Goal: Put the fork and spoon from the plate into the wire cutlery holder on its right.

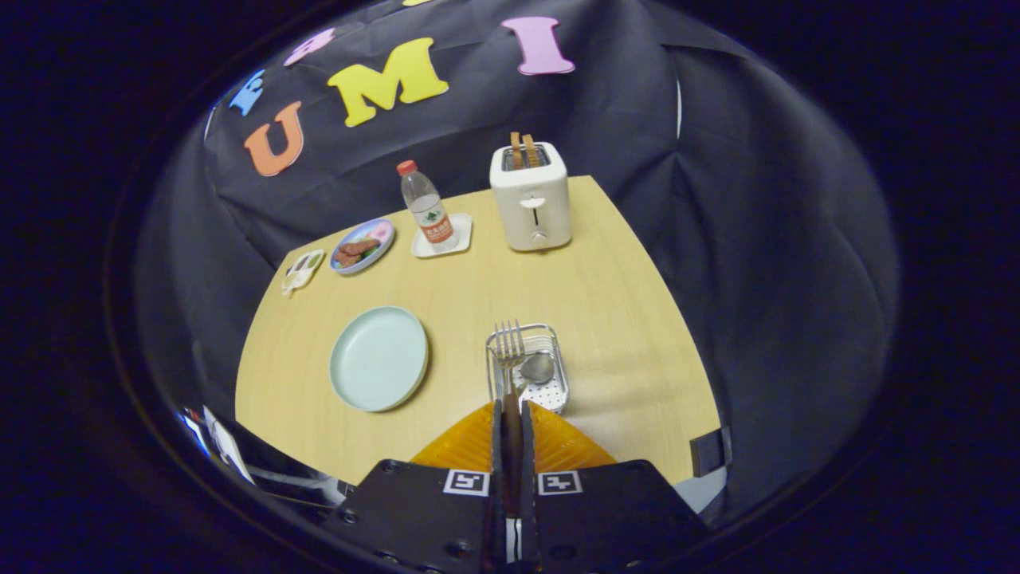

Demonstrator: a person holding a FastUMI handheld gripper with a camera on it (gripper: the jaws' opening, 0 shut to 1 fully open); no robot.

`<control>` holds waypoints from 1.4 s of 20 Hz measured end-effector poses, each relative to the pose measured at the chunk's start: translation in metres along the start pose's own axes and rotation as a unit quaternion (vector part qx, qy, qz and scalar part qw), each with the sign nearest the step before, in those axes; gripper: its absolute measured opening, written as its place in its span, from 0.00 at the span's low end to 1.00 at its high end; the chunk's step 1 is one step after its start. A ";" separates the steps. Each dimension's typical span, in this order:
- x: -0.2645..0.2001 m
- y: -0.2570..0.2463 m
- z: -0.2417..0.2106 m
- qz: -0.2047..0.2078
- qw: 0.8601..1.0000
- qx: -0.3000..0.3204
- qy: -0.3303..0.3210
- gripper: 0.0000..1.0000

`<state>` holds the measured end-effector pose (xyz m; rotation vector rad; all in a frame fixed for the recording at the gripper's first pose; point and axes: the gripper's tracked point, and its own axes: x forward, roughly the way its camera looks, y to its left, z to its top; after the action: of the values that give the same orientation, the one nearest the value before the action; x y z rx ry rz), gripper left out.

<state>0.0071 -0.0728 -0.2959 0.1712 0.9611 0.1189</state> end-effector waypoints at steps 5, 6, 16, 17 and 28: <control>0.000 -0.008 -0.007 -0.013 1.000 0.006 0.008 0.07; 0.001 -0.009 -0.007 -0.015 1.000 0.004 0.007 0.07; -0.003 -0.011 0.009 -0.025 1.000 0.001 -0.018 0.15; -0.006 -0.008 0.012 -0.019 1.000 0.003 -0.023 0.21; -0.092 0.062 0.086 0.041 0.983 -0.045 -0.176 0.93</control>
<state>0.0240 -0.0360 -0.1613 0.1419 0.5956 0.2003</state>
